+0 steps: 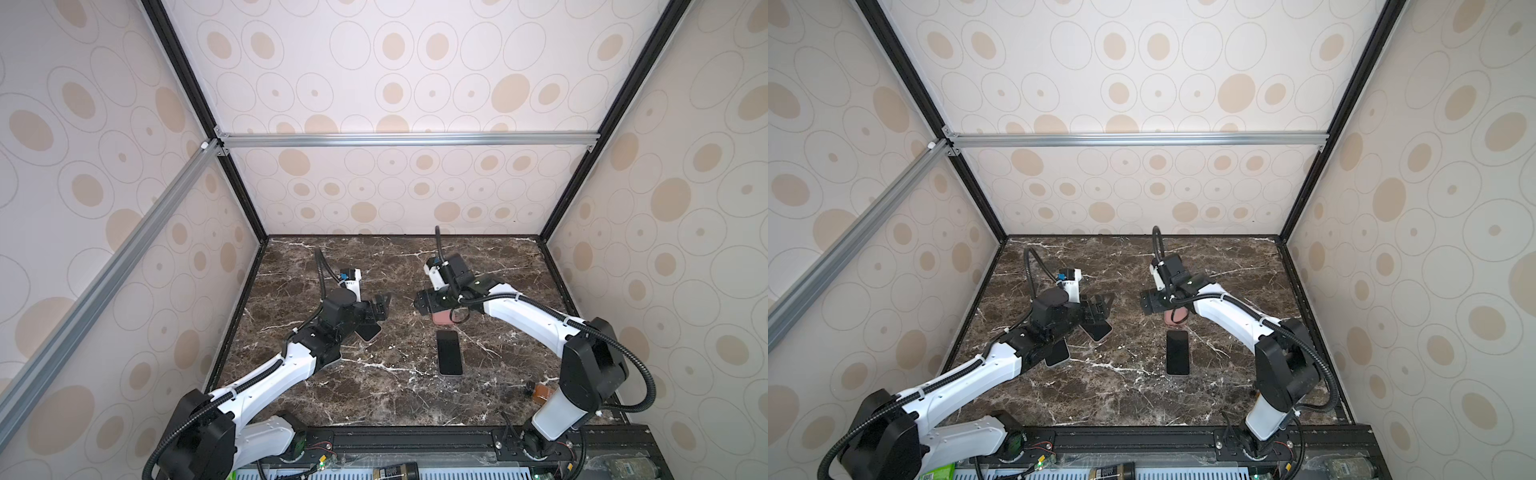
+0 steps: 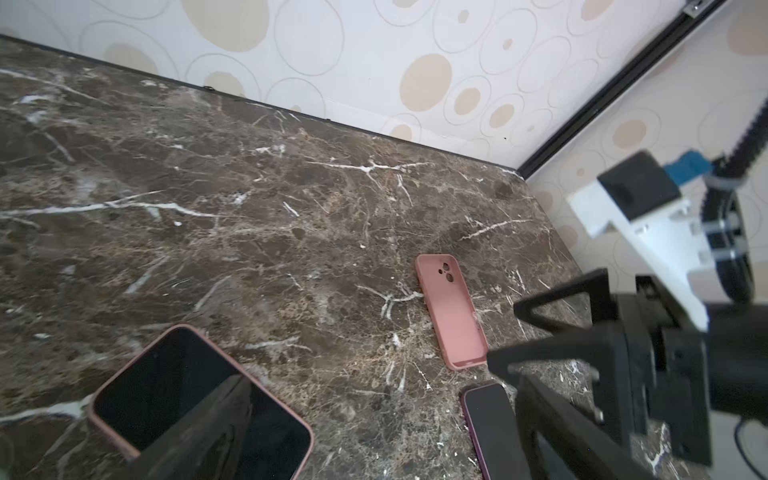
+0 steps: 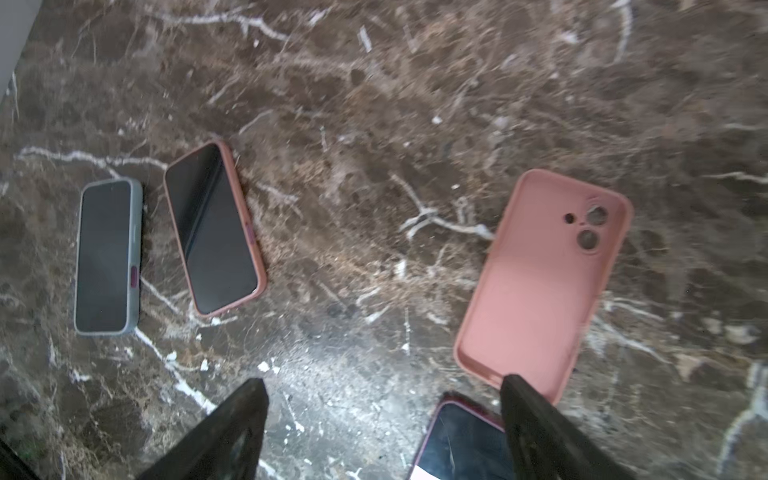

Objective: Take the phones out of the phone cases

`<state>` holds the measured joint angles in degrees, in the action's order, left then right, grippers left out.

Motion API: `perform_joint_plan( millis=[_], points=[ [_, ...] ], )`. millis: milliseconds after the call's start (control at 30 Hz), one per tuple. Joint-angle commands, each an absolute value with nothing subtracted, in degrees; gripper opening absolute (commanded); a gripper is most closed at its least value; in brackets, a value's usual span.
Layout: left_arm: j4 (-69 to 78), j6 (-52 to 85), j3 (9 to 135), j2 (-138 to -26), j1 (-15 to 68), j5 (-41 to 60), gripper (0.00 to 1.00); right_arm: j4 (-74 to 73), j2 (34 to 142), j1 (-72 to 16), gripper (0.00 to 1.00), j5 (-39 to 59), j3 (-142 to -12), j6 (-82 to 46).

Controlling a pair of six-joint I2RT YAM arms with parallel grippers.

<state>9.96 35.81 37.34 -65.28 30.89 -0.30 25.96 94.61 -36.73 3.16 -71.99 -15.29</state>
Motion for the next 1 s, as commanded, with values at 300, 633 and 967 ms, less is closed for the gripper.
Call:
perform_joint_plan(
  millis=[300, 633, 967],
  points=[
    [13.67, 43.87, 27.27, -58.1, 14.42, 13.93, 0.99, 15.11, 105.12, -49.89, 0.94, -0.86, -77.51, -11.69],
    [19.55, 49.25, 22.72, -57.38, -0.87, 29.47, 0.99, 19.01, 117.95, -51.57, 0.95, 1.23, -89.93, -10.43],
    [21.1, 49.7, 21.21, -58.69, -6.84, 34.88, 0.99, 25.64, 127.49, -52.85, 0.99, 1.12, -100.8, -8.09]
  ],
)
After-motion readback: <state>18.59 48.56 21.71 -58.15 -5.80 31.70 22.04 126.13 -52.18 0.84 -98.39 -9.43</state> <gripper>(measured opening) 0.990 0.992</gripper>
